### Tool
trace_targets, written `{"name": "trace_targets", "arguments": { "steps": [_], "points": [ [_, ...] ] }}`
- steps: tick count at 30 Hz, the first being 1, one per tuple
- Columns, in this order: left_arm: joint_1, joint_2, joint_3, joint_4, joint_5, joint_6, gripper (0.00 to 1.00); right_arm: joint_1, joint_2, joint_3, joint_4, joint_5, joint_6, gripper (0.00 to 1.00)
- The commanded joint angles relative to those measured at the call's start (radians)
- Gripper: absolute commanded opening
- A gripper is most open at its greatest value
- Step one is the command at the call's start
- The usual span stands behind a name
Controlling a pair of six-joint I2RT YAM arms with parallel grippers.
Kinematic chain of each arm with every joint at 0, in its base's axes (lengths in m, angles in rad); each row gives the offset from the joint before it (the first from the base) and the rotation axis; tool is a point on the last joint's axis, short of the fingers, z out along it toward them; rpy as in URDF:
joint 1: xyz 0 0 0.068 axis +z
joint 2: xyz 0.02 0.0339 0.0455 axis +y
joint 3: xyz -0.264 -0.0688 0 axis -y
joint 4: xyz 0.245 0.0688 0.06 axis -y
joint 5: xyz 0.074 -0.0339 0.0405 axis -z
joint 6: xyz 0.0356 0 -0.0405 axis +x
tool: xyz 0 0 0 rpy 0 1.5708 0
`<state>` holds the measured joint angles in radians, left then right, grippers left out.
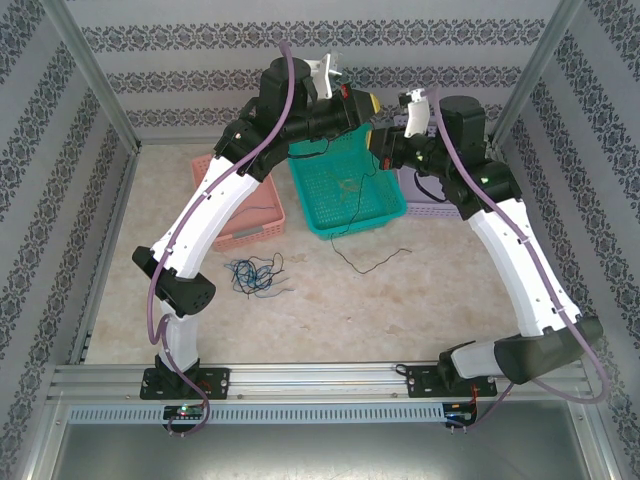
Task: Untangle the cables
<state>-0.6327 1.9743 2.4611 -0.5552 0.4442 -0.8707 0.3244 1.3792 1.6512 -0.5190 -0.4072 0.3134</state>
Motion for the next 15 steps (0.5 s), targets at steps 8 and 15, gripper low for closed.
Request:
{"name": "trace_targets", "arguments": {
  "steps": [8,15],
  "points": [
    [0.011,-0.047,0.031,-0.026,-0.136,0.026,0.65,-0.101,-0.109,0.021,-0.002,0.121,0.023,0.00],
    [0.019,-0.061,-0.025,-0.117,-0.271,0.042,0.68,-0.147,-0.226,0.059,-0.065,0.323,-0.011,0.00]
  ]
}}
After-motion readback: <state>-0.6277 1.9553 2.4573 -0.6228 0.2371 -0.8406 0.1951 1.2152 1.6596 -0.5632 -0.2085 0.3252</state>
